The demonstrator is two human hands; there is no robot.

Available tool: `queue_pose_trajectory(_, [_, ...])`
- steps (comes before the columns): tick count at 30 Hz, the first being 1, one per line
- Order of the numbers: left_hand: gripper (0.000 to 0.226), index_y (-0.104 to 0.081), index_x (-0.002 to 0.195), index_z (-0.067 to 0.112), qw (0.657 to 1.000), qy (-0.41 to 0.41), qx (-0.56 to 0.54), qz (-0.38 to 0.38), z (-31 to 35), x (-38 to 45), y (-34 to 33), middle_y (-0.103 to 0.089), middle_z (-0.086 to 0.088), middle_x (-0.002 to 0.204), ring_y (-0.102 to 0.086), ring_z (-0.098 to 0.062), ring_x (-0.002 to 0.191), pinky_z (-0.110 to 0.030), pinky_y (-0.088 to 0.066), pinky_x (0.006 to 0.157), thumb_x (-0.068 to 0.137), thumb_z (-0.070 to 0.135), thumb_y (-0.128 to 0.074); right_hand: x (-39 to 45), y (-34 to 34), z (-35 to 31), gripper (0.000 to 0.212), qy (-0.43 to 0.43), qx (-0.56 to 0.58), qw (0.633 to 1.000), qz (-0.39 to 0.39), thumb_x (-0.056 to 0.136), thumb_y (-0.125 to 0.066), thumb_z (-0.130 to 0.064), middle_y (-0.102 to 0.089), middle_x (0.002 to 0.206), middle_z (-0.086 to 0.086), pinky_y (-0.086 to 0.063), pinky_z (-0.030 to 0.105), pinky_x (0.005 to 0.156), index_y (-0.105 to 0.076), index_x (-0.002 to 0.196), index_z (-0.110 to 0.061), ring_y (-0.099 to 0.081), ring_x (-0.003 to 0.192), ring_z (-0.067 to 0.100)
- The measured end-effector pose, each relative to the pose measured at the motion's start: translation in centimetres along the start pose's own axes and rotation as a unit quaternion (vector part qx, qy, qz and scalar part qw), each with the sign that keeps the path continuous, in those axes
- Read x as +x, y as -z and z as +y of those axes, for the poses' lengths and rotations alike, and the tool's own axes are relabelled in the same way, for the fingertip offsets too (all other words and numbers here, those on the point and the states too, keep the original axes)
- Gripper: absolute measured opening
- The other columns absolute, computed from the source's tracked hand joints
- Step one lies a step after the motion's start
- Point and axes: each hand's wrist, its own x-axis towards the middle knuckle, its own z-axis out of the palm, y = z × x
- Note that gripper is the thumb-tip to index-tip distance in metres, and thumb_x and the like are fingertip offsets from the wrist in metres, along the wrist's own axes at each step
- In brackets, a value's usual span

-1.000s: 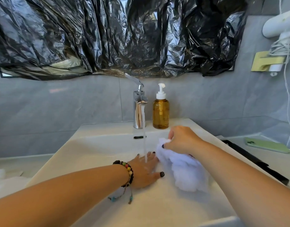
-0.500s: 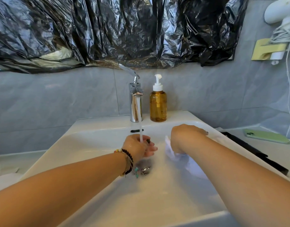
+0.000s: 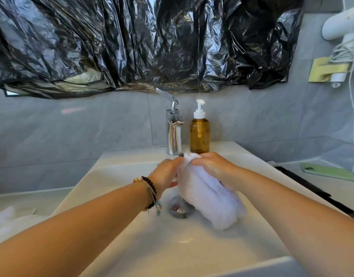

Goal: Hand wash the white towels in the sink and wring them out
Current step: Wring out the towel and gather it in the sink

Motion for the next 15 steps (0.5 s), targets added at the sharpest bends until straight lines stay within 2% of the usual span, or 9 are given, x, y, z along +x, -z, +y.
queue_pose_trajectory(1, [0.033,-0.064,0.114,0.015,1.0,0.002,0.004,-0.025,0.2,-0.3,0.5,-0.065,-0.006,0.116,-0.058,-0.019,0.105,-0.033,-0.048,0.09,0.101,0.04,-0.047,-0.5,0.1,-0.2,0.011,-0.019,0.06,0.997,-0.033,0.088,-0.059,-0.023,-0.062,0.087,0.01,-0.047,0.034,0.085,-0.065,0.089,-0.013,-0.059,0.088,0.023])
queue_pose_trajectory(3, [0.036,-0.062,0.12,0.019,0.996,-0.018,0.075,-0.039,0.3,-0.7,1.4,-0.063,-0.003,0.12,-0.058,-0.016,0.107,-0.034,-0.047,0.093,0.099,0.046,-0.051,-1.7,0.0,-0.8,0.012,-0.051,0.159,0.982,-0.085,0.073,-0.056,-0.021,-0.05,0.064,0.006,-0.038,0.029,0.061,-0.055,0.064,-0.014,-0.048,0.061,0.018])
queue_pose_trajectory(5, [0.022,-0.066,0.106,0.019,0.985,-0.077,0.155,0.006,0.5,-1.0,2.0,-0.066,-0.008,0.111,-0.061,-0.017,0.094,-0.036,-0.053,0.086,0.098,0.038,-0.057,-2.1,-0.5,-1.6,0.02,-0.047,0.159,0.984,-0.06,0.067,-0.053,-0.014,-0.035,0.054,0.001,-0.024,0.027,0.05,-0.042,0.05,-0.018,-0.031,0.05,0.015])
queue_pose_trajectory(6, [0.019,-0.069,0.101,0.018,0.984,-0.1,0.148,0.019,0.6,-1.0,2.3,-0.069,-0.012,0.11,-0.064,-0.022,0.095,-0.042,-0.055,0.09,0.099,0.034,-0.058,-2.0,-0.7,-1.8,0.028,-0.022,0.123,0.992,-0.011,0.071,-0.054,-0.009,-0.034,0.051,-0.001,-0.023,0.024,0.047,-0.041,0.048,-0.018,-0.03,0.048,0.015])
queue_pose_trajectory(7, [0.019,-0.071,0.101,0.016,0.986,-0.111,0.124,0.022,0.7,-1.0,2.6,-0.071,-0.015,0.112,-0.066,-0.026,0.098,-0.046,-0.055,0.095,0.099,0.03,-0.058,-1.8,-0.9,-2.1,0.033,0.02,0.082,0.996,0.041,0.075,-0.057,-0.004,-0.035,0.048,-0.002,-0.025,0.022,0.045,-0.043,0.048,-0.017,-0.031,0.047,0.015])
queue_pose_trajectory(9, [0.019,-0.072,0.107,0.009,0.991,-0.119,0.066,0.004,1.2,-1.2,3.6,-0.07,-0.019,0.117,-0.066,-0.025,0.101,-0.044,-0.054,0.097,0.1,0.018,-0.057,-1.5,-1.5,-3.0,0.023,0.071,0.046,0.992,0.096,0.078,-0.063,-0.003,-0.047,0.056,-0.001,-0.035,0.021,0.049,-0.055,0.059,-0.014,-0.045,0.054,0.015])
queue_pose_trajectory(11, [0.024,-0.069,0.115,0.002,0.992,-0.115,0.016,-0.044,1.7,-1.2,4.7,-0.069,-0.018,0.119,-0.066,-0.023,0.103,-0.035,-0.056,0.093,0.099,0.005,-0.051,-0.9,-1.9,-3.5,0.01,0.032,0.134,0.989,0.058,0.077,-0.061,-0.008,-0.054,0.067,0.001,-0.04,0.024,0.054,-0.061,0.07,-0.016,-0.052,0.062,0.015])
queue_pose_trajectory(13, [0.028,-0.067,0.119,-0.001,0.991,-0.1,-0.014,-0.083,1.7,-1.3,5.7,-0.07,-0.016,0.117,-0.066,-0.024,0.104,-0.034,-0.055,0.091,0.098,0.0,-0.048,-0.5,-2.1,-3.2,0.012,-0.048,0.216,0.975,-0.02,0.076,-0.06,-0.022,-0.052,0.059,0.0,-0.033,0.025,0.05,-0.058,0.066,-0.018,-0.046,0.051,0.014])
queue_pose_trajectory(15, [0.028,-0.066,0.118,-0.003,0.994,-0.08,0.001,-0.07,1.4,-1.1,6.5,-0.071,-0.016,0.11,-0.067,-0.025,0.099,-0.037,-0.056,0.087,0.098,0.001,-0.048,0.0,-2.0,-2.3,0.019,-0.07,0.147,0.984,-0.076,0.079,-0.064,-0.033,-0.055,0.057,0.0,-0.035,0.026,0.053,-0.064,0.068,-0.018,-0.048,0.053,0.015])
